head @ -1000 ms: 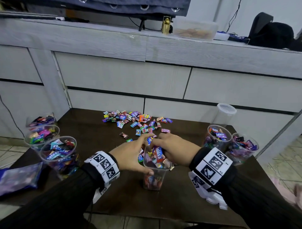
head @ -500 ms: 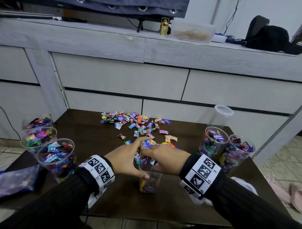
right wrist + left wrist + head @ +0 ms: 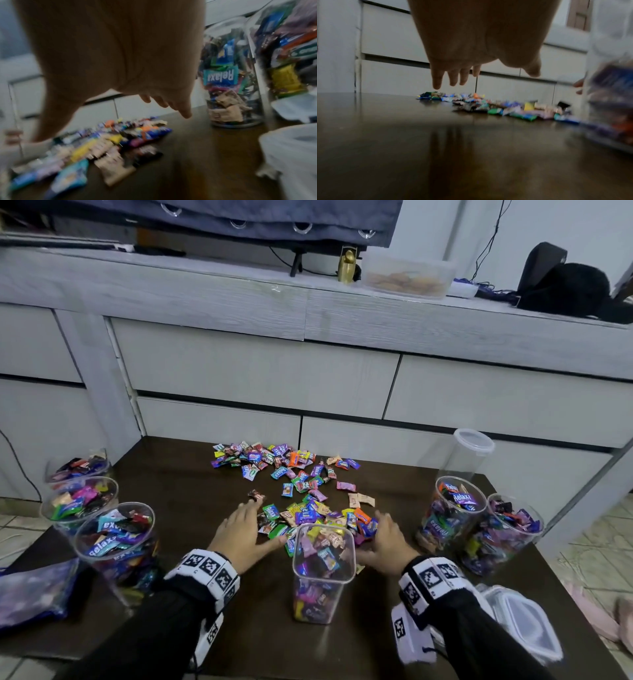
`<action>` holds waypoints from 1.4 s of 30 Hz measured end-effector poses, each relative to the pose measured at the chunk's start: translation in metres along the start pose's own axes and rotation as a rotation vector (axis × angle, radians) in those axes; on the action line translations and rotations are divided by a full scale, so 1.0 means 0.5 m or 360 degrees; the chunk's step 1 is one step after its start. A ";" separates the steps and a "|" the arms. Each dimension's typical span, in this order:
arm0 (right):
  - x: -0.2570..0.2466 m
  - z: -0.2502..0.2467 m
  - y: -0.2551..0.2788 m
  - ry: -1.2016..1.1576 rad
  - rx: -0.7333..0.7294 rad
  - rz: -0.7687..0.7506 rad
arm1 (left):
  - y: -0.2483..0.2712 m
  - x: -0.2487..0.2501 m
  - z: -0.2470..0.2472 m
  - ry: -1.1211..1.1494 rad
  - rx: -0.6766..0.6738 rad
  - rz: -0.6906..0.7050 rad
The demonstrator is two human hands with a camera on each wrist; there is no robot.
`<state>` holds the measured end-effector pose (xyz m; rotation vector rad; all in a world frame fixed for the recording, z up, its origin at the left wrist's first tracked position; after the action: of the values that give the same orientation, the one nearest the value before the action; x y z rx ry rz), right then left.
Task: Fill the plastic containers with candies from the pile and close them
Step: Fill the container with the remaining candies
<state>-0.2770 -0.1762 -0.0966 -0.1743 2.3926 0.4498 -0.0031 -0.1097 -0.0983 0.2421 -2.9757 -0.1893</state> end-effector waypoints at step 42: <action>-0.120 0.091 -0.188 0.0363 -0.0282 -0.0545 | -0.177 0.121 0.038 -0.0443 -0.0107 0.0500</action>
<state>-0.1810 -0.2471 -0.1149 -0.7372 2.4725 0.4992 -0.0516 -0.2045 -0.1206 -0.2824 -3.2172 -0.3057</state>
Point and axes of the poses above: each hand's wrist, its own y-axis away from the middle knuckle, its own z-axis out of the palm, x = y × z, the point moved 8 cm from there along -y, towards the middle knuckle, and after that the axes turned 15 degrees about -y, right-handed, at the moved point
